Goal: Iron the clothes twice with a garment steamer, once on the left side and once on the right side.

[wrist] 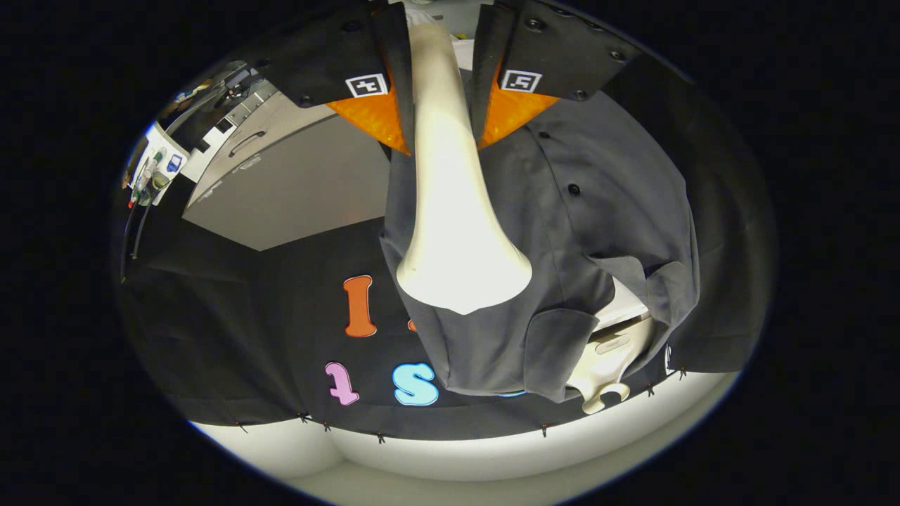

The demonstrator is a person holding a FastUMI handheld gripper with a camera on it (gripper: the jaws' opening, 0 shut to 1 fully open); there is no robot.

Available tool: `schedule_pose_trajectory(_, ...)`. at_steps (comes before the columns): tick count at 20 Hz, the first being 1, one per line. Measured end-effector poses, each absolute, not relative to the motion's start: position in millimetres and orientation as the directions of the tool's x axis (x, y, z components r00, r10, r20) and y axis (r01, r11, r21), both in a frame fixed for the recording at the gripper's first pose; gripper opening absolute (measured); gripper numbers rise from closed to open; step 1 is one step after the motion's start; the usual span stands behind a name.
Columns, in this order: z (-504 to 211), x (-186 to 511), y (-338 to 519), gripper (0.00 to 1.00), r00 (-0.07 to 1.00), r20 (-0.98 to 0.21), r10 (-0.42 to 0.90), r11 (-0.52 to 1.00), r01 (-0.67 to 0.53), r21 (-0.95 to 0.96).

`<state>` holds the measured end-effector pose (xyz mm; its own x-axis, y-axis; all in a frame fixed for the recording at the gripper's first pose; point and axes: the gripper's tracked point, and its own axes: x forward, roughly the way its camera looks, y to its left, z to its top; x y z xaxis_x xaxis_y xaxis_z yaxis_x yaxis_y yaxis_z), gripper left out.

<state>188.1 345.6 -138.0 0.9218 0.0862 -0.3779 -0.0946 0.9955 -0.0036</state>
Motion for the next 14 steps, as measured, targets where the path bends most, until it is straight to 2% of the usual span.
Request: schedule_pose_trajectory(14,-171,226,350,0.45,0.863,-0.468,0.190,0.979,-0.202,0.026)
